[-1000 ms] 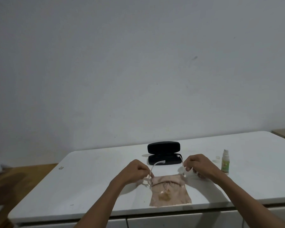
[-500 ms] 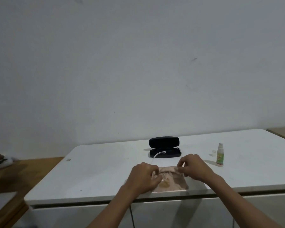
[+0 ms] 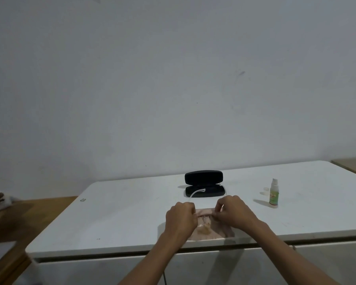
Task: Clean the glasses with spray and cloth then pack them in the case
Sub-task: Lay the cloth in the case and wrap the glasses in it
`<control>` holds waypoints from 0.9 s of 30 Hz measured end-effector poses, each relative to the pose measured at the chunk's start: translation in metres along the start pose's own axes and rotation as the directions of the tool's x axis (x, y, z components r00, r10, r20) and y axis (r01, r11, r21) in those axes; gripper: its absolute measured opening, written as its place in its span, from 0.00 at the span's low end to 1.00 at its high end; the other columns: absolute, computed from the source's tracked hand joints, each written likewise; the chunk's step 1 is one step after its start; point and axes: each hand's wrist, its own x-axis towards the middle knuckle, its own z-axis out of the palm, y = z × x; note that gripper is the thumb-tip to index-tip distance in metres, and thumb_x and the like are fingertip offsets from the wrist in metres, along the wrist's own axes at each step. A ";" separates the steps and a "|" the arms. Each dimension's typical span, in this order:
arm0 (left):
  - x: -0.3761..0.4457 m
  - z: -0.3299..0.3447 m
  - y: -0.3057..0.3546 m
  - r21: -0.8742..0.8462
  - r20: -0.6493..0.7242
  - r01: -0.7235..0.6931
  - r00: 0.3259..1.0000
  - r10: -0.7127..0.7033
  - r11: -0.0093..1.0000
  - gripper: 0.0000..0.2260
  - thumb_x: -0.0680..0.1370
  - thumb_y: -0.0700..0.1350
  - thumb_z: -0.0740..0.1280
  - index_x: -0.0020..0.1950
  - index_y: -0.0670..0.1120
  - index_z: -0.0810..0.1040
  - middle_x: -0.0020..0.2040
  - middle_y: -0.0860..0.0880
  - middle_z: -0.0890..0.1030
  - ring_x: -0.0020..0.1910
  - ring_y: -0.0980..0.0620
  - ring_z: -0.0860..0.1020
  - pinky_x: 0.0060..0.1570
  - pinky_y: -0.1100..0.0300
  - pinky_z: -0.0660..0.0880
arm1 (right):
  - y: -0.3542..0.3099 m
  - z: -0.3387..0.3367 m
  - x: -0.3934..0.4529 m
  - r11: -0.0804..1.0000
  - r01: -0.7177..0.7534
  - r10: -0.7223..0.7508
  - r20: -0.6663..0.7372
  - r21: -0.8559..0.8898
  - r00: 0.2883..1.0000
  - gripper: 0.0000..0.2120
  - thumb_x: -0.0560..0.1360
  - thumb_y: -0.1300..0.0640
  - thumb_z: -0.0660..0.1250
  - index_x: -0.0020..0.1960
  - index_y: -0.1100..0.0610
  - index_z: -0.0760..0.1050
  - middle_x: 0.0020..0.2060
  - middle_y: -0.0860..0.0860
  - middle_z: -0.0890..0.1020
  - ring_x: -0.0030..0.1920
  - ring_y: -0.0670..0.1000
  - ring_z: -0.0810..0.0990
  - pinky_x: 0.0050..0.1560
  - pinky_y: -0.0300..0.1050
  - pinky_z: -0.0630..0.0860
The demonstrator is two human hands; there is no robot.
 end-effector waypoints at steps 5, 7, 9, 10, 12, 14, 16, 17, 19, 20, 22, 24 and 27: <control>-0.008 -0.006 -0.003 -0.149 -0.022 -0.013 1.000 0.010 0.989 0.08 0.76 0.47 0.67 0.51 0.52 0.85 0.46 0.48 0.85 0.46 0.50 0.81 0.39 0.60 0.70 | 0.006 -0.004 -0.008 0.997 0.049 -0.052 0.058 0.055 0.997 0.02 0.70 0.54 0.73 0.41 0.51 0.85 0.35 0.42 0.81 0.38 0.44 0.82 0.43 0.44 0.80; -0.013 -0.010 -0.005 -0.188 -0.019 -0.041 0.999 0.038 0.981 0.07 0.75 0.49 0.69 0.50 0.53 0.86 0.42 0.49 0.84 0.40 0.52 0.77 0.37 0.61 0.68 | 0.008 -0.007 -0.013 0.996 0.066 -0.071 0.066 0.063 0.995 0.03 0.71 0.55 0.73 0.42 0.50 0.85 0.34 0.41 0.81 0.37 0.43 0.82 0.43 0.44 0.80; -0.018 -0.014 -0.007 -0.221 0.003 -0.060 0.998 0.062 0.974 0.06 0.75 0.52 0.71 0.48 0.53 0.86 0.36 0.52 0.80 0.36 0.54 0.75 0.36 0.60 0.70 | 0.008 -0.012 -0.019 0.994 0.076 -0.082 0.079 0.073 0.994 0.03 0.72 0.56 0.72 0.42 0.49 0.84 0.32 0.42 0.81 0.35 0.43 0.81 0.42 0.42 0.79; -0.020 -0.016 -0.008 -0.239 0.012 -0.069 0.997 0.074 0.969 0.06 0.74 0.53 0.71 0.47 0.53 0.86 0.33 0.54 0.77 0.35 0.54 0.74 0.36 0.60 0.71 | 0.009 -0.014 -0.022 0.994 0.081 -0.088 0.090 0.076 0.992 0.04 0.72 0.57 0.72 0.42 0.48 0.84 0.31 0.43 0.81 0.34 0.43 0.81 0.40 0.40 0.78; -0.025 -0.020 -0.009 -0.266 0.026 -0.099 0.994 0.109 0.959 0.07 0.73 0.55 0.72 0.46 0.54 0.85 0.29 0.55 0.74 0.33 0.55 0.73 0.35 0.61 0.69 | 0.011 -0.018 -0.027 0.992 0.095 -0.104 0.125 0.078 0.987 0.05 0.71 0.57 0.73 0.44 0.47 0.84 0.33 0.45 0.83 0.35 0.43 0.82 0.37 0.35 0.74; -0.030 -0.024 -0.012 -0.278 0.050 -0.145 0.985 0.165 0.949 0.08 0.71 0.55 0.72 0.46 0.53 0.85 0.28 0.55 0.73 0.32 0.54 0.73 0.34 0.61 0.68 | 0.014 -0.022 -0.033 0.991 0.110 -0.120 0.164 0.071 0.979 0.04 0.70 0.54 0.76 0.45 0.47 0.86 0.36 0.43 0.84 0.40 0.43 0.83 0.39 0.33 0.72; -0.035 -0.029 -0.015 -0.278 0.086 -0.182 0.973 0.213 0.943 0.10 0.70 0.56 0.73 0.47 0.54 0.85 0.29 0.55 0.74 0.33 0.55 0.74 0.36 0.61 0.69 | 0.016 -0.027 -0.038 0.991 0.116 -0.128 0.201 0.072 0.971 0.06 0.68 0.52 0.79 0.45 0.45 0.87 0.37 0.42 0.85 0.42 0.43 0.83 0.40 0.33 0.71; -0.037 -0.030 -0.016 -0.278 0.100 -0.192 0.969 0.227 0.941 0.11 0.69 0.57 0.73 0.48 0.54 0.86 0.30 0.55 0.75 0.34 0.55 0.75 0.37 0.60 0.71 | 0.017 -0.029 -0.041 0.991 0.113 -0.128 0.219 0.077 0.967 0.07 0.67 0.51 0.80 0.45 0.45 0.87 0.37 0.42 0.85 0.42 0.43 0.83 0.41 0.34 0.71; -0.038 -0.033 -0.020 -0.277 0.128 -0.196 0.963 0.239 0.941 0.13 0.68 0.60 0.73 0.48 0.55 0.86 0.33 0.54 0.78 0.35 0.54 0.77 0.39 0.59 0.73 | 0.018 -0.032 -0.046 0.992 0.110 -0.124 0.246 0.068 0.961 0.07 0.67 0.51 0.81 0.44 0.43 0.87 0.40 0.42 0.85 0.43 0.42 0.82 0.42 0.35 0.72; -0.039 -0.033 -0.022 -0.271 0.139 -0.202 0.959 0.246 0.941 0.14 0.68 0.61 0.73 0.47 0.55 0.86 0.35 0.54 0.80 0.36 0.55 0.77 0.39 0.59 0.74 | 0.018 -0.034 -0.047 0.992 0.116 -0.126 0.249 0.055 0.960 0.07 0.67 0.51 0.81 0.43 0.42 0.86 0.41 0.42 0.85 0.43 0.42 0.81 0.44 0.36 0.74; -0.040 -0.034 -0.025 -0.264 0.147 -0.219 0.953 0.264 0.939 0.14 0.69 0.62 0.73 0.47 0.56 0.87 0.39 0.55 0.81 0.39 0.57 0.77 0.40 0.60 0.74 | 0.020 -0.034 -0.047 0.991 0.132 -0.136 0.236 0.033 0.962 0.08 0.68 0.51 0.80 0.41 0.40 0.84 0.41 0.42 0.85 0.43 0.42 0.81 0.46 0.36 0.76; -0.040 -0.036 -0.027 -0.289 0.153 -0.220 0.950 0.272 0.932 0.10 0.71 0.59 0.74 0.48 0.56 0.88 0.40 0.57 0.80 0.40 0.57 0.77 0.40 0.62 0.74 | 0.022 -0.033 -0.046 0.990 0.137 -0.139 0.207 0.026 0.968 0.06 0.69 0.51 0.80 0.42 0.42 0.86 0.39 0.40 0.84 0.42 0.42 0.81 0.45 0.34 0.75; -0.040 -0.035 -0.031 -0.330 0.153 -0.206 0.951 0.268 0.921 0.06 0.74 0.55 0.75 0.48 0.56 0.88 0.40 0.60 0.79 0.40 0.58 0.77 0.40 0.65 0.74 | 0.026 -0.028 -0.043 0.990 0.141 -0.143 0.182 0.027 0.973 0.06 0.71 0.52 0.79 0.47 0.47 0.88 0.38 0.39 0.82 0.44 0.42 0.82 0.46 0.32 0.74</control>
